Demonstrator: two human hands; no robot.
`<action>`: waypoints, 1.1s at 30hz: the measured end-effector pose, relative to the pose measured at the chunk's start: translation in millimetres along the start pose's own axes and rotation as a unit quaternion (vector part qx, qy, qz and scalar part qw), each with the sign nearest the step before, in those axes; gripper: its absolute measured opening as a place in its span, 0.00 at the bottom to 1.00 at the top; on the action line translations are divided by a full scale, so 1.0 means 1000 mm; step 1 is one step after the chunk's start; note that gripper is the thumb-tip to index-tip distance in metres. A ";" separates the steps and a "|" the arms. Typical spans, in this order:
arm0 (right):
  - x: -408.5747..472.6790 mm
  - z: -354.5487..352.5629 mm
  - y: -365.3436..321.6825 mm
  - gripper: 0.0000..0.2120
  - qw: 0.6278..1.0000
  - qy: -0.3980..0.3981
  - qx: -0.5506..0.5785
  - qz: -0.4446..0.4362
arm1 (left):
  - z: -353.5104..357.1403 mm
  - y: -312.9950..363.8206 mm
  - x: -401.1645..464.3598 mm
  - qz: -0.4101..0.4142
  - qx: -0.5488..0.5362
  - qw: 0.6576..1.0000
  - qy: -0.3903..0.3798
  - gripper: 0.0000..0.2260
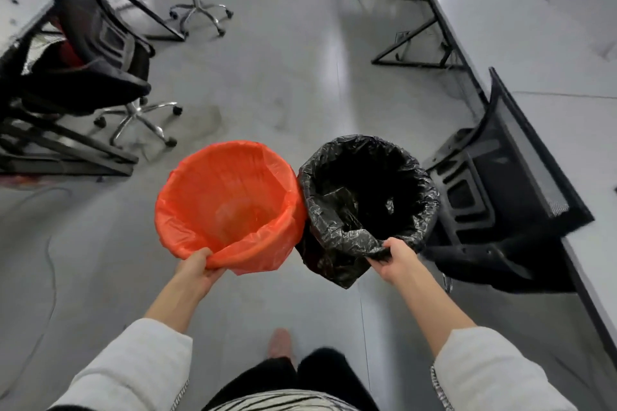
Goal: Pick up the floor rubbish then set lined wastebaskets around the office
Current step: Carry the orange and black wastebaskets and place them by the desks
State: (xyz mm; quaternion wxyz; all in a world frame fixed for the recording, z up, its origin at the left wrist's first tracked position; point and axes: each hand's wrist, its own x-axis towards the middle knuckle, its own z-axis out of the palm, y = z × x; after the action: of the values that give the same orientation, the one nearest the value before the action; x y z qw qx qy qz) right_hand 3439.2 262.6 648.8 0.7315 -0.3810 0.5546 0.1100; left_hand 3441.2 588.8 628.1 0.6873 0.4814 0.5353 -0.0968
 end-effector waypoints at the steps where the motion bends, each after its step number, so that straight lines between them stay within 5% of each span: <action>1: 0.009 0.018 -0.019 0.06 1.000 0.003 0.012 0.001 | 0.021 0.020 0.010 0.000 -0.002 1.000 -0.004 0.20; 33: 0.421 0.651 -0.678 0.15 0.993 0.086 0.077 0.021 | 0.784 0.613 0.395 -0.003 0.049 0.999 -0.024 0.23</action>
State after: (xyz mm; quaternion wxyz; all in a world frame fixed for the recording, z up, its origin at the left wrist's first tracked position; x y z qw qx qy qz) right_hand 4460.5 129.8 629.1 0.7058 -0.3197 0.6303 0.0489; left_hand 4504.0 457.2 613.8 0.6755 0.5103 0.5144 -0.1367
